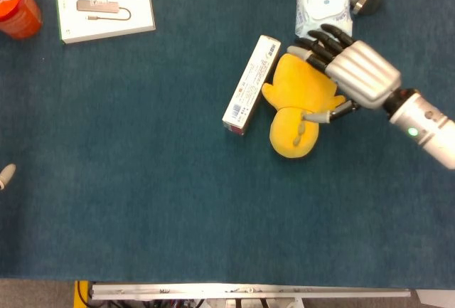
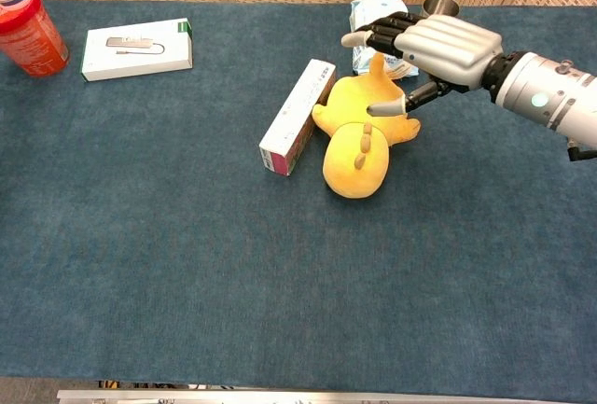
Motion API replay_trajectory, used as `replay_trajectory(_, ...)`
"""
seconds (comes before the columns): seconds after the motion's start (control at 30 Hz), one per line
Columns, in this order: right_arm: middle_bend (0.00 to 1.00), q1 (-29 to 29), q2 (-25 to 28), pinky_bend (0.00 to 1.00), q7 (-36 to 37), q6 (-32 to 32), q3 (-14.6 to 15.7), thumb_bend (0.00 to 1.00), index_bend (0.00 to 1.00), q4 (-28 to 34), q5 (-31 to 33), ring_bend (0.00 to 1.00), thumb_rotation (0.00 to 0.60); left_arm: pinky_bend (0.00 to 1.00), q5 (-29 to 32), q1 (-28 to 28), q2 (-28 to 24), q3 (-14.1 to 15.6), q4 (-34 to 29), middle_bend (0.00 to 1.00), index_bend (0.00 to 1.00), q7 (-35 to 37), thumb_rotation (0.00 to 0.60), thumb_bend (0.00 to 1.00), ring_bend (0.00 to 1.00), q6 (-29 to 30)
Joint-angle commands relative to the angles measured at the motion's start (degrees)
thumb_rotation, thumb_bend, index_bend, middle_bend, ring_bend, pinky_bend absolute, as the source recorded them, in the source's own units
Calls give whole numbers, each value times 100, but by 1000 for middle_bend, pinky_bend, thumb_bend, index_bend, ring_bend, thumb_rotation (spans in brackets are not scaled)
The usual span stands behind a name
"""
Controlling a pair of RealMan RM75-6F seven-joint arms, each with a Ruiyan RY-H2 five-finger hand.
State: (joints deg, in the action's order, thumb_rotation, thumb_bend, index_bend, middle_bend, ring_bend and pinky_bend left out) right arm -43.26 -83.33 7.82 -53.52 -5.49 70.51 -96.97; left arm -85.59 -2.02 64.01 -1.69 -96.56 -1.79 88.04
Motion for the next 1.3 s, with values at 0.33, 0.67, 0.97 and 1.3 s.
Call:
replay_trajectory(0.33, 93, -436, -1038, 0, -135, -242, 263, 0, 0, -1390, -322, 0, 69, 32, 32, 58, 3, -9, 42, 62, 93, 57, 600, 147, 7, 54)
replay_trajectory(0.67, 83, -557, -1650, 0, -37, -364, 416, 0, 0, -2278, -301, 0, 69, 32, 32, 95, -32, -7, 55, 62, 93, 168, 600, 148, 7, 70)
replay_trajectory(0.97, 81, -602, -1909, 0, 177, -353, 479, 0, 0, -2776, -138, 0, 69, 32, 48, 104, -37, -12, 78, 62, 93, 203, 600, 148, 7, 49)
replay_trajectory(1.3, 78, -549, -1872, 0, 546, -473, 410, 0, 0, -2807, 117, 0, 69, 32, 47, 98, -40, -24, 66, 62, 93, 193, 600, 148, 7, 32)
